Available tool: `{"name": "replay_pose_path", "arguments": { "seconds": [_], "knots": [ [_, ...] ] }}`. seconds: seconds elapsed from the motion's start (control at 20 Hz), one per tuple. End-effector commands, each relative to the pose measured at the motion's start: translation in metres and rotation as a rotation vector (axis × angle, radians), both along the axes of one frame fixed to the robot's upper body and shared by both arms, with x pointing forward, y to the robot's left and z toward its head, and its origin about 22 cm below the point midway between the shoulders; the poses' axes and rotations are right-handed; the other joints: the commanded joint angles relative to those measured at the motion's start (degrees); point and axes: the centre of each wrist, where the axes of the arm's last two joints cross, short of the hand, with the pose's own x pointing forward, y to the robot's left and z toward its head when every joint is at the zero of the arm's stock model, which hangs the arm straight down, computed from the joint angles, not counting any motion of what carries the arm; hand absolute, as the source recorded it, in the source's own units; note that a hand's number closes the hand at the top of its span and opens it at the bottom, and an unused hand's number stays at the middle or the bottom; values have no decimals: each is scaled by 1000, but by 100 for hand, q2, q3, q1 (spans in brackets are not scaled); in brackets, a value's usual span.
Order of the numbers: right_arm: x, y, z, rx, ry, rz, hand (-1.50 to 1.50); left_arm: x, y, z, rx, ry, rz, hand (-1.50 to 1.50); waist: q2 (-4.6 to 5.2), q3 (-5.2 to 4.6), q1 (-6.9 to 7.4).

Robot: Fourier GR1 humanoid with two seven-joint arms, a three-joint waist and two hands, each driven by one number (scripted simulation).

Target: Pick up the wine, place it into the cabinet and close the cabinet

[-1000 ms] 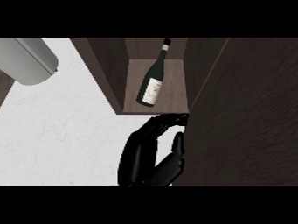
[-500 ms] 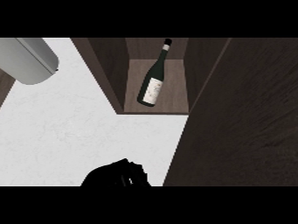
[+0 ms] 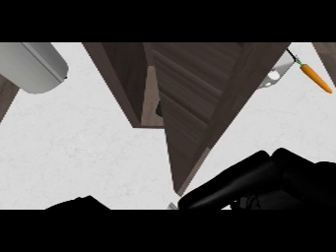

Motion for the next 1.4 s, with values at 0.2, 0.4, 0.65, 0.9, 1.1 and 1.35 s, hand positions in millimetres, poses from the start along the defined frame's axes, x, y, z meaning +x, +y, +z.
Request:
{"name": "replay_pose_path", "arguments": {
  "seconds": [0.2, 0.4, 0.65, 0.9, 1.1, 1.35],
  "knots": [
    [-21, 41, 1, -24, 52, 208, 150, -8, 77, 3, -4, -23, 35, 150, -50, -31, 63],
    [-26, 78, -4, -104, 9, 227, 150, 1, 114, 17, -3, -51, 76, 150, -64, -29, 60],
    [6, 128, 3, -102, -32, 161, 150, 8, 152, 29, 15, -66, 40, 150, -28, -25, 120],
    [54, 165, 11, -111, -64, 16, 150, 10, 168, 31, 8, -37, -1, 150, 10, -25, 179],
    [90, 187, 22, -115, -49, -51, 150, 11, 174, 33, -4, -47, -13, 150, 33, -24, 235],
    [139, 193, -7, -121, 14, -122, 150, 15, 186, 42, 12, -72, -14, 150, 54, -19, 229]
  ]
}}
